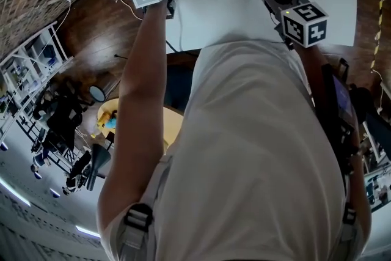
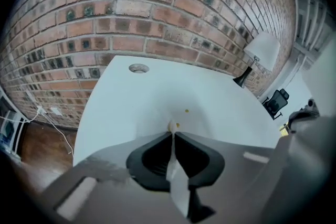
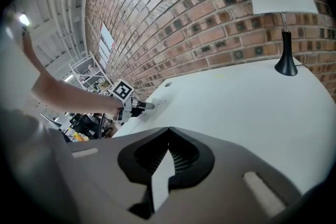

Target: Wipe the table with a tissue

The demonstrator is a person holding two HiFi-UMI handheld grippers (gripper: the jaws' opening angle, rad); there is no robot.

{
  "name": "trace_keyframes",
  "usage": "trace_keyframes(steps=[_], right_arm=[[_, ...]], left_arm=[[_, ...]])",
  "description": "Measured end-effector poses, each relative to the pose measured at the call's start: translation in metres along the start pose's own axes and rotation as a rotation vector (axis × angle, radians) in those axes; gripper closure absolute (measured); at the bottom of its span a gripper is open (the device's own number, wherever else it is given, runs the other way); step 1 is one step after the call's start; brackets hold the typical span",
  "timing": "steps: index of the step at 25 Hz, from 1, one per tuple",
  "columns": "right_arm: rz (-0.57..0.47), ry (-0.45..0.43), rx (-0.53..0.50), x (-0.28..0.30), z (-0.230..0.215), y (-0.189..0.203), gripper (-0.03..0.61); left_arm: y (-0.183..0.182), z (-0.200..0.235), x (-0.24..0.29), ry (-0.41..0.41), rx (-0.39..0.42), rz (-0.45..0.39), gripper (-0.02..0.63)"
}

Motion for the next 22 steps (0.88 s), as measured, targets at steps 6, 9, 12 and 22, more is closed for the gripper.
trace_keyframes(steps=[6,9,12,22], right_arm=[[0.006,-0.008,0.005,0.001,-0.002,0.008,0.571],[0.009,-0.003,0.008,0.002,-0.007,0.008,0.571],[0.016,0.009,0.009,0.0,-0.016,0.008,0.571],[0.011,0.02,0.036,-0.009,-0.03,0.008,0.571]], left_arm=[[-0.004,-0.004,0.002,-0.022,0.082,0.111,0.594],[-0.008,-0.001,0.005,-0.012,0.088,0.131,0.594],[-0.013,-0.005,0.013,-0.001,0.073,0.122,0.594],[-0.035,-0.023,0.033,0.019,0.114,0.137,0.594]])
Point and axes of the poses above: the fingertips, and each gripper's own axes: x forward along the fingers, z to its left, y out of its underside, the point moved 4 cm from there along -x, backward along the fingers, and after that the axes turned 14 degrees about y, right-handed, at the moved point
